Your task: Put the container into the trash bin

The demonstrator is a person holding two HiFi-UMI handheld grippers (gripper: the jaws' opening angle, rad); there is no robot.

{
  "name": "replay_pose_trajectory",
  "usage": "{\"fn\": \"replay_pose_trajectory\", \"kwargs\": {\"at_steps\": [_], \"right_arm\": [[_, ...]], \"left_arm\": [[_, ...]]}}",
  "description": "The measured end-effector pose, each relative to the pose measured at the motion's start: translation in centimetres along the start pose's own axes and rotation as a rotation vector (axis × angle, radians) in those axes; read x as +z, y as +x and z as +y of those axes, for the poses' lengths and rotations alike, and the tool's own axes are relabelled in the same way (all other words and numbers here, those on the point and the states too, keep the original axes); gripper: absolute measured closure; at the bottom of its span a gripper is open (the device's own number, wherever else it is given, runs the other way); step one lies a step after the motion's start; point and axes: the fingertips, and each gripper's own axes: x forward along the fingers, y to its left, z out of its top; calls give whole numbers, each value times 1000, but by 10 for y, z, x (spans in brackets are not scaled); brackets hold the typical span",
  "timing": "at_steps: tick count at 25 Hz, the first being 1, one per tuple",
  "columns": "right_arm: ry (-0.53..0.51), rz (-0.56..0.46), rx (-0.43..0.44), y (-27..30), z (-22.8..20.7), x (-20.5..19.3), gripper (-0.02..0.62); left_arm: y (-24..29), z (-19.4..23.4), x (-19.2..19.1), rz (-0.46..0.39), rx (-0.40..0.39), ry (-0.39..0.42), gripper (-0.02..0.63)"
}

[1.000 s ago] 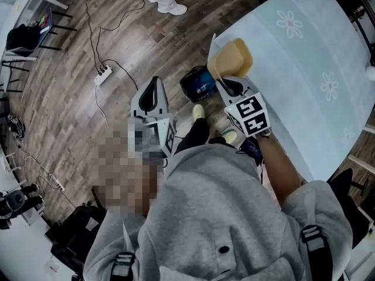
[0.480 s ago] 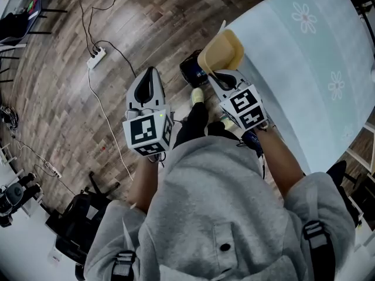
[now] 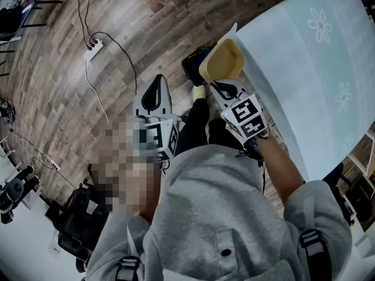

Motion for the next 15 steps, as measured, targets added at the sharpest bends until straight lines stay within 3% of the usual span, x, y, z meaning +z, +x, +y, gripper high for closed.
{"fn": "replay_pose_trajectory", "kwargs": {"at_steps": [15], "right_arm": [[106, 68, 89, 69, -9, -65, 561]], "left_arm": [[36, 13, -83, 164, -17, -42, 588]]}}
